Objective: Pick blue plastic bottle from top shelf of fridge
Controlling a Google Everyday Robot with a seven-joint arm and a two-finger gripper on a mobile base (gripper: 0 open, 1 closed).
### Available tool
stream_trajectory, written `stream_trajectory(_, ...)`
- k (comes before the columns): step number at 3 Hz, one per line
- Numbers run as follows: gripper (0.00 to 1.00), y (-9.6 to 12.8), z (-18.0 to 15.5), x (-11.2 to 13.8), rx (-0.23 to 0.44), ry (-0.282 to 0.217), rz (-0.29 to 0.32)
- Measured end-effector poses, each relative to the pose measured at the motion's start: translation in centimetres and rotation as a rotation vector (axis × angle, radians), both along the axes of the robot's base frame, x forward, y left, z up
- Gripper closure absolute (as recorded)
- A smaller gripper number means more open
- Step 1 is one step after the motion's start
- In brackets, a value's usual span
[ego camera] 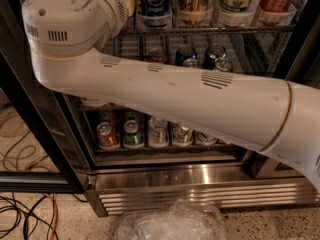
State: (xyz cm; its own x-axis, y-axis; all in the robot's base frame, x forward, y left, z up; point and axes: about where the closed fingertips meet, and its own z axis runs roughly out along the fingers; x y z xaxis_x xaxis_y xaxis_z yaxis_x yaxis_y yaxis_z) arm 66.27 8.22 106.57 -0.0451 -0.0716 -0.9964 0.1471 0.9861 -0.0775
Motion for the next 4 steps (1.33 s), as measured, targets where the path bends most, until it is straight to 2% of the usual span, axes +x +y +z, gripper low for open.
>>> stream_trajectory(2,0.99,0.00,0.00,0.00,0.000,0.000,0.000)
stream_trajectory(4,1.00,-0.38,0.67,-0.38,-0.026,-0.001,0.005)
